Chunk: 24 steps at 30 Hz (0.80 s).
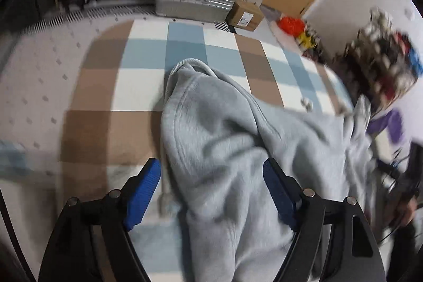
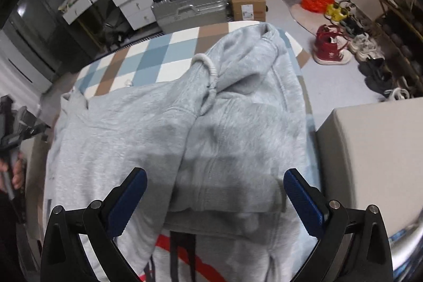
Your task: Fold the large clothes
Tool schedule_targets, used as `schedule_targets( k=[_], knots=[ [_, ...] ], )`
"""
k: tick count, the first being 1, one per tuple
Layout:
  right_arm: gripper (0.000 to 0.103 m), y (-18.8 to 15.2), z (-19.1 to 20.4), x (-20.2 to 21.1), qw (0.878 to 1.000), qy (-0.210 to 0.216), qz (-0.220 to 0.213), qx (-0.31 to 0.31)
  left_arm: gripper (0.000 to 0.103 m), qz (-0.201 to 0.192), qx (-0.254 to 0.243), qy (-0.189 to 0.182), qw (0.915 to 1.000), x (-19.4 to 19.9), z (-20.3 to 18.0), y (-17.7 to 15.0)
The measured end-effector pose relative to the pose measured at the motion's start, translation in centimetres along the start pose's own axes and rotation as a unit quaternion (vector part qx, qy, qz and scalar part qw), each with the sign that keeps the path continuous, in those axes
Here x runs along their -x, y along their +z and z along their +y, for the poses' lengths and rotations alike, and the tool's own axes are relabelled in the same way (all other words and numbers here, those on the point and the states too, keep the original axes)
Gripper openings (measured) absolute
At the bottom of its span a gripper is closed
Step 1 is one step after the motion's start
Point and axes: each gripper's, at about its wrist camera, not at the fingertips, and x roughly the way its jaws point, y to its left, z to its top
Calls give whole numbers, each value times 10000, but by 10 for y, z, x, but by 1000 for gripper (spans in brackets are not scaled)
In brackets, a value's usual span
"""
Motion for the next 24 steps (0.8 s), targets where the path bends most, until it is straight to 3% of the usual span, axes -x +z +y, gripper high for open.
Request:
schedule_targets(
  k=[5, 8, 9, 10, 12, 16, 21, 24],
  knots=[
    [103, -4, 9, 2, 9998, 52, -43, 198, 76, 263, 53, 188, 9995, -45, -5, 16],
    [103, 2, 4, 3, 9997, -39, -123, 227, 76, 46, -22, 156, 9999, -48, -12, 19],
    [103, 7, 1, 3, 9994, -133, -186, 242, 71, 16, -27, 102, 9999, -50, -14, 20],
    [103, 12, -2, 4, 9991, -202, -258, 261, 52, -48, -100, 116, 9999, -49, -18, 20],
    [103, 26, -11, 5, 9980, -369, -394, 320, 23, 39, -133, 129, 9998, -55, -20, 22],
    [103, 68, -41, -3, 9975, -510, -498, 26, 21, -48, -326, -90, 9994, -48, -18, 19],
    [103, 106, -77, -31, 9947, 175, -382, -941, 23, -58, -124, -625, 9979, -44, -4, 21],
    [103, 118, -74, -53, 9966, -253, -209, -750, 29, 70, -64, -648, 9979, -49, -3, 22]
  ],
)
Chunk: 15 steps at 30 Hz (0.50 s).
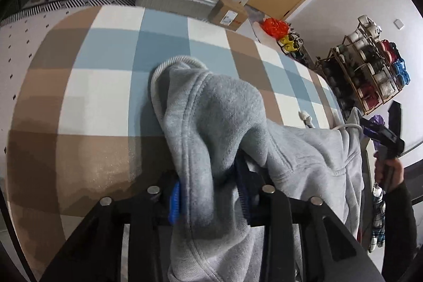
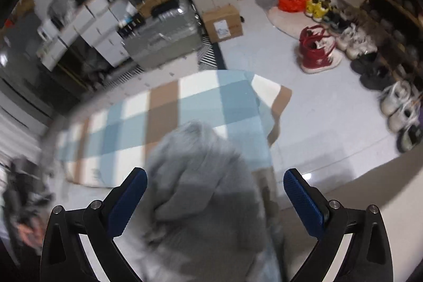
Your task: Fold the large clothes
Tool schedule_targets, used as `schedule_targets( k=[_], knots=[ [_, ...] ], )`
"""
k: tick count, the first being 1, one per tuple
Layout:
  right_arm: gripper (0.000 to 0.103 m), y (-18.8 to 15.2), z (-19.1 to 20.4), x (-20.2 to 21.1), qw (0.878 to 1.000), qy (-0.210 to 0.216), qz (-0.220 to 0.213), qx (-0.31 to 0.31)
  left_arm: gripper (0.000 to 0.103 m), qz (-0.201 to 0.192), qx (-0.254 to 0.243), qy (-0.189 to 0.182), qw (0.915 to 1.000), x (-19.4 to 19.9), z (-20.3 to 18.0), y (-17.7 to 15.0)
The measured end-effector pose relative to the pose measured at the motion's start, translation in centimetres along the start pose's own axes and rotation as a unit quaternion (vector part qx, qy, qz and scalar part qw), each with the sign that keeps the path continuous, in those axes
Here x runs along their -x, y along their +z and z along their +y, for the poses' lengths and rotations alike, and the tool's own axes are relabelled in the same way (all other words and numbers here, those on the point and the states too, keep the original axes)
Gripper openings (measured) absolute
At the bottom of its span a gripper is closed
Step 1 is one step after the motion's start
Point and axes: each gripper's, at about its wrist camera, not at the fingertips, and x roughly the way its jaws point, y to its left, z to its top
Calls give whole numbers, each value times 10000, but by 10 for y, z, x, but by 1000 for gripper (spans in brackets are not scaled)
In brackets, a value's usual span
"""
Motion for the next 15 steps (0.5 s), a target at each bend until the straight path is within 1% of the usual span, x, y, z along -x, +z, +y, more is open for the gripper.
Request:
schedule_targets(
  k=[1, 2, 3, 4, 5, 6, 7, 8, 9, 10, 11, 12, 15],
  knots=[
    [103, 2, 3, -8, 9998, -184, 80, 73, 41, -57, -62, 8, 10000, 1, -3, 0],
    [103, 2, 4, -18, 9992, -349, 177, 118, 51, -87, -210, -91, 9997, 1, -9, -2],
    [101, 0, 6, -25, 9983, -503, 262, 153, 67, -134, -467, -124, 9987, -1, -18, -5],
    [96, -1, 7, -32, 9969, -669, 339, 220, 68, -204, -659, 111, 9976, -3, -27, -9],
    [91, -3, 9, -37, 9962, -716, 414, 276, 68, -239, -800, 318, 9960, -5, -35, -11],
    [75, -4, 11, -42, 9970, -536, 469, 314, 68, -277, -920, 519, 9940, -8, -41, -12],
    [66, -5, 14, -42, 9975, -500, 392, 321, 65, -320, -901, 615, 9935, -9, -43, -12],
    [56, -5, 16, -41, 9978, -480, 335, 315, 55, -325, -838, 665, 9937, -9, -42, -11],
    [36, -6, 20, -41, 9982, -397, 298, 335, 24, -279, -756, 735, 9940, -8, -39, -8],
    [30, -7, 25, -39, 9981, -383, 297, 380, 22, -200, -611, 657, 9958, -8, -35, -6],
    [24, -8, 32, -36, 9976, -460, 215, 466, 21, -163, -467, 609, 9969, -6, -31, -4],
    [21, -10, 39, -32, 9967, -524, 148, 605, 21, -146, -452, 683, 9965, -6, -30, -3],
    [18, -12, 64, -22, 9911, -817, -117, 1041, 19, -252, -802, 1134, 9900, -7, -43, -3]
  ],
)
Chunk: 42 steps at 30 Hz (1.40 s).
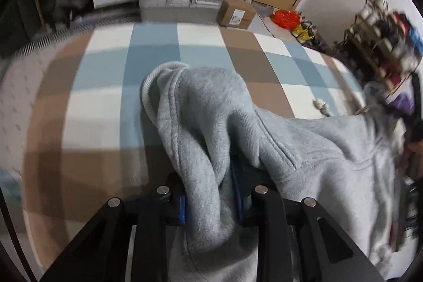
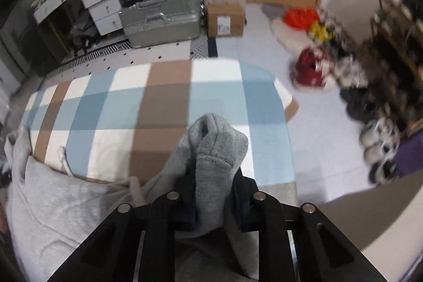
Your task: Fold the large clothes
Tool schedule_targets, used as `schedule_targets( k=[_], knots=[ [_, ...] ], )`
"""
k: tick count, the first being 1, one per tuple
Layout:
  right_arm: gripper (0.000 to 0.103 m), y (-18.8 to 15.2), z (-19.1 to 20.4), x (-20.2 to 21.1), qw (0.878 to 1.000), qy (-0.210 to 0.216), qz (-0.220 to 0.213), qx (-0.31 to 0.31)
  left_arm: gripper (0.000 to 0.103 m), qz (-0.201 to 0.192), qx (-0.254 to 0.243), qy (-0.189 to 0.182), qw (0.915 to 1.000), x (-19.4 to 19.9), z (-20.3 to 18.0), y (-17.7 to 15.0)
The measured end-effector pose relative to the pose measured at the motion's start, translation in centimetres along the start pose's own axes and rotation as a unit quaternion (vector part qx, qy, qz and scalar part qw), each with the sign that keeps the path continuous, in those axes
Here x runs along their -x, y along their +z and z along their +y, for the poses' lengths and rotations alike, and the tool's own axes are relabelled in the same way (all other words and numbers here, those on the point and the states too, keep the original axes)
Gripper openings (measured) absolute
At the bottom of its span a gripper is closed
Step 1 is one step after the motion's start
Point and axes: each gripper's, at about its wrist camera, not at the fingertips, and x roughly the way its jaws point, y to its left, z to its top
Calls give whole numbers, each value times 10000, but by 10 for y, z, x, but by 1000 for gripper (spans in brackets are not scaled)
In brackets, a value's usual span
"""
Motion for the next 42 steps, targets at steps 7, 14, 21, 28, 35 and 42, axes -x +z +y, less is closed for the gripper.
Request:
schedule_targets(
  k=[7, 14, 21, 28, 35, 42],
  knots=[
    [16, 38, 25, 14, 9968, -620, -467, 189, 18, -54, -121, 645, 9978, -12, 6, 39],
    [18, 84, 22, -12, 9972, -582, -474, -5, 20, -196, -67, 933, 9954, -19, 18, 71],
    [89, 35, 13, 23, 9980, -19, -588, 231, 35, -333, -149, 661, 9971, 35, 16, 21],
    [98, -80, 4, 127, 9948, 791, -623, 134, 59, -383, 231, -17, 9990, 129, -4, -73],
    [100, -241, 18, 247, 9721, 1942, -1274, 319, 72, -555, -22, -303, 9980, 218, -54, -208],
    [103, -370, 63, 337, 9265, 2060, -3044, 805, 75, -1244, -442, 1082, 9853, 251, -100, -287]
  ],
)
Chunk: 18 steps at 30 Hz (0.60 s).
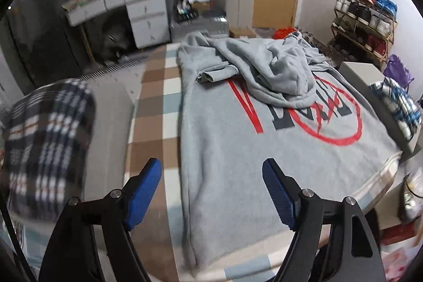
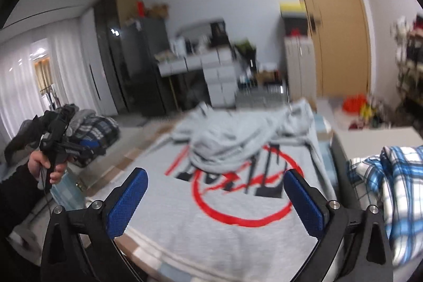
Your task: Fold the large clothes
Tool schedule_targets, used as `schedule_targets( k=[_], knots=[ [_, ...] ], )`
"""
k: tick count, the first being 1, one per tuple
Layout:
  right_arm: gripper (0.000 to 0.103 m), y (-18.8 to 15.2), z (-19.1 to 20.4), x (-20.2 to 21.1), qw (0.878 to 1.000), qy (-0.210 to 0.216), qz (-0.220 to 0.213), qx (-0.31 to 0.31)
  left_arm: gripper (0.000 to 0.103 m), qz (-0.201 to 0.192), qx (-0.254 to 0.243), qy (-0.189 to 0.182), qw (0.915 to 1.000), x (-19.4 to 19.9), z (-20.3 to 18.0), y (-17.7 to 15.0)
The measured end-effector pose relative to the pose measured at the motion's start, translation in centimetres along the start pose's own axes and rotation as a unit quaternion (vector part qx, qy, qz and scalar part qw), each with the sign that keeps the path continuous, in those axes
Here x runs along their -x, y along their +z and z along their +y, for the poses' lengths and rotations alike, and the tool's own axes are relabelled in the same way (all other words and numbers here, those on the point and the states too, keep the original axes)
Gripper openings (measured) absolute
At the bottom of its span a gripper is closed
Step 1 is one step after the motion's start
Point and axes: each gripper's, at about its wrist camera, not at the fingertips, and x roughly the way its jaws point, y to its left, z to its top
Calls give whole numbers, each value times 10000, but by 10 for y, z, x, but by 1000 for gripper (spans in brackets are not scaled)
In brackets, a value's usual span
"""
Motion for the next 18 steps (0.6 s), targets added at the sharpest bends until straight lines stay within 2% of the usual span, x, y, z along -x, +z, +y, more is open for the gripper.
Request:
schedule_targets(
  k=[1, 3, 6, 9, 12, 15, 18],
  knots=[
    [103, -5, 7, 1, 9999, -72, -55, 48, 75, -107, 68, 105, 9999, 5, -2, -8],
    [103, -20, 32, 3, 9986, -486, -122, 139, 75, -300, 361, 658, 9967, 14, -10, -19],
    [103, -39, 56, 7, 9962, -855, -193, 16, 75, -606, 627, 466, 9951, 25, -17, -33],
    [103, -56, 66, 26, 9931, -988, -535, -350, 76, -727, 713, 210, 9946, 35, -30, -41],
    [103, -64, 69, 42, 9896, -1121, -701, -569, 84, -786, 627, 393, 9942, 42, -43, -50],
    [103, -72, 72, 59, 9871, -1236, -722, -713, 84, -774, 522, 187, 9955, 45, -54, -59],
    [103, -83, 76, 70, 9854, -1354, -673, -787, 84, -828, 389, 249, 9955, 49, -61, -72]
  ],
)
